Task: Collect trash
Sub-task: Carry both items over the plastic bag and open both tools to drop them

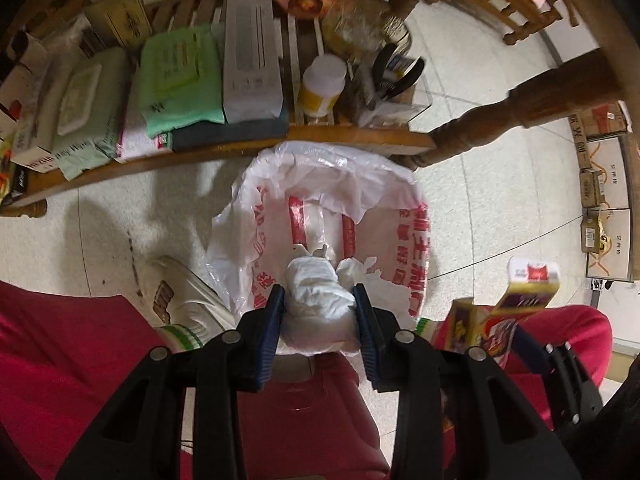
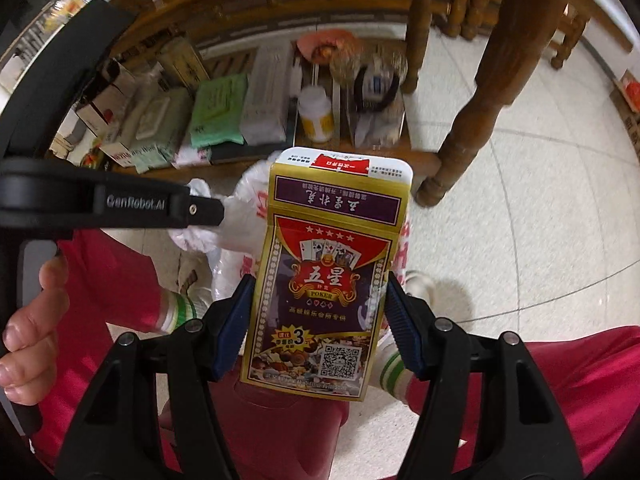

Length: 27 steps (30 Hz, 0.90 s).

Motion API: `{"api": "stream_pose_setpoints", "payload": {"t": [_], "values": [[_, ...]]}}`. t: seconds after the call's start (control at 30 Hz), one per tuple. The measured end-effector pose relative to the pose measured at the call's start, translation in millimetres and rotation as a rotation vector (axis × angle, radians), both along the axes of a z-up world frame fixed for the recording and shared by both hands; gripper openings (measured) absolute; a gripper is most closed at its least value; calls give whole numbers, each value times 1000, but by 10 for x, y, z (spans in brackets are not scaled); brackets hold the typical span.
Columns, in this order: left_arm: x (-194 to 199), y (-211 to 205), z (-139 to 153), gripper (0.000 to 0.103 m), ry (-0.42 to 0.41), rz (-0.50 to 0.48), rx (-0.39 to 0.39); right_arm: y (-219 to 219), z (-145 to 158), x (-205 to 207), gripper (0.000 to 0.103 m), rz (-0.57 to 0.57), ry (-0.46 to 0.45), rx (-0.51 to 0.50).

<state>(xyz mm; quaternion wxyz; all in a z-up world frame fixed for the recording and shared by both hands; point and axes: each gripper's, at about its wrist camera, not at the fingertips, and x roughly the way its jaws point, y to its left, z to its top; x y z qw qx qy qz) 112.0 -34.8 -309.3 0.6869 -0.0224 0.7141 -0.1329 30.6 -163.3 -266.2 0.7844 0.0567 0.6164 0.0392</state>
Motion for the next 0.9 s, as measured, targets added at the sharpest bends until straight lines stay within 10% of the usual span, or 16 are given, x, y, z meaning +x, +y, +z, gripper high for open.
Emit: {"api": "stream_pose_setpoints", "payload": {"t": [0.9], "values": [[436,-118,-1162,35,203,48,61,75,-1360,339,63,-59,304,98]]}}
